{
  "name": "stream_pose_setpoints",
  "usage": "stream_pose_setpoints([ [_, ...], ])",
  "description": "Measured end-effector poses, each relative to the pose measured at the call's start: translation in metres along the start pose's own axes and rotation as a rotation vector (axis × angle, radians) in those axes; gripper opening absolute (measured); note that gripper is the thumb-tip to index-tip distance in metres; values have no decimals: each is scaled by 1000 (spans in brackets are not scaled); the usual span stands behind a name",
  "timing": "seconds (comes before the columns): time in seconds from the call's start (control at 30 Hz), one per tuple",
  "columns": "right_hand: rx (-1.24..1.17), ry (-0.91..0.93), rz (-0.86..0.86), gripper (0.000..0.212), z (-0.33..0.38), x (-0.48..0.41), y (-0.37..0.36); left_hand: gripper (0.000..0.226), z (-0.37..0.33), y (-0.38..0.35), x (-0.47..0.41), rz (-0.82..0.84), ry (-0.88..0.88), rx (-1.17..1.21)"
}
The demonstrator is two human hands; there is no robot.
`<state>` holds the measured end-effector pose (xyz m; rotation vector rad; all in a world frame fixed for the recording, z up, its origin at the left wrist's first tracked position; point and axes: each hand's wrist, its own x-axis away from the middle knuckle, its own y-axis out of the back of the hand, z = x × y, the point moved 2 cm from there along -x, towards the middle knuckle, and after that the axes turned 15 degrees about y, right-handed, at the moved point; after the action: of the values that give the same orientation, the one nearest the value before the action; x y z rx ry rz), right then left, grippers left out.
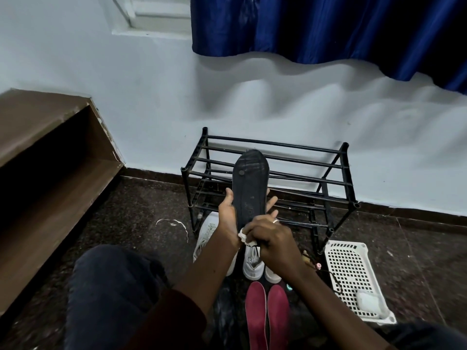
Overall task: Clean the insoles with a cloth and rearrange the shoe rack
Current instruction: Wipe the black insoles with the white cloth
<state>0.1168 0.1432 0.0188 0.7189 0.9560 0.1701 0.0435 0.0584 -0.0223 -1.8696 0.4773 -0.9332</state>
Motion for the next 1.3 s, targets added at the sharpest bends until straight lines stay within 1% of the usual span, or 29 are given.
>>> stream_pose_setpoints([
  [0.07, 20, -35, -3, 19, -3, -4, 0, 84, 4, -2, -2, -22, 24, 24],
  [0.13, 56, -113, -40, 16, -7, -8, -3, 79, 8, -7, -4, -23, 48, 33],
  [0.23, 34, -191, -124, 26, -7, -12, -5, 77, 7, -13, -2, -3, 55, 20],
  [0.3, -14, -156, -107, 28, -4, -8, -5, 77, 3, -12, -1, -19, 37, 23],
  [0.37, -42, -72, -55, 24, -1, 0, -3, 79, -2, -10, 1, -49, 15, 16],
  [0.43, -43, 1, 4, 20, 0, 10, -1, 82, -4, -6, 2, -62, 5, 18],
  [0.47, -30, 20, 24, 22, 0, 13, -1, 83, -3, -6, 3, -64, 3, 24],
  [0.57, 34, -9, 5, 30, -7, 16, -1, 81, 0, -4, 2, -53, 6, 29],
  [0.67, 72, -144, -74, 26, -12, 8, -3, 77, 6, -7, -1, -21, 21, 36],
  [0.73, 64, -187, -111, 20, -10, 1, -5, 75, 8, -10, -1, 2, 35, 54],
  [0.77, 50, -187, -127, 14, -7, -1, -6, 75, 7, -10, -1, 5, 45, 48],
  [0.83, 21, -178, -140, 19, 0, -1, -5, 76, 3, -9, -1, -6, 52, 36],
  [0.9, 21, -130, -112, 23, 5, 6, -3, 77, 1, -5, -1, -7, 31, 55],
  [1.0, 79, -41, -64, 25, 6, 16, 1, 79, 3, 2, -1, 9, -3, 60],
  [1.07, 160, -34, -43, 24, 0, 16, 3, 79, 4, 2, -1, 30, -3, 73],
  [1.13, 287, -77, -18, 15, -6, 12, 2, 77, 5, -3, -1, 44, -1, 93],
  [1.17, 343, -132, -6, 15, -9, 10, 0, 74, 6, -6, 0, 30, 0, 83],
  [1.23, 368, -254, -17, 32, -11, 9, -4, 70, 7, -10, -2, -29, 5, 33],
  [1.3, 335, -312, -43, 38, -8, 9, -7, 68, 7, -11, -3, -54, -11, 7],
])
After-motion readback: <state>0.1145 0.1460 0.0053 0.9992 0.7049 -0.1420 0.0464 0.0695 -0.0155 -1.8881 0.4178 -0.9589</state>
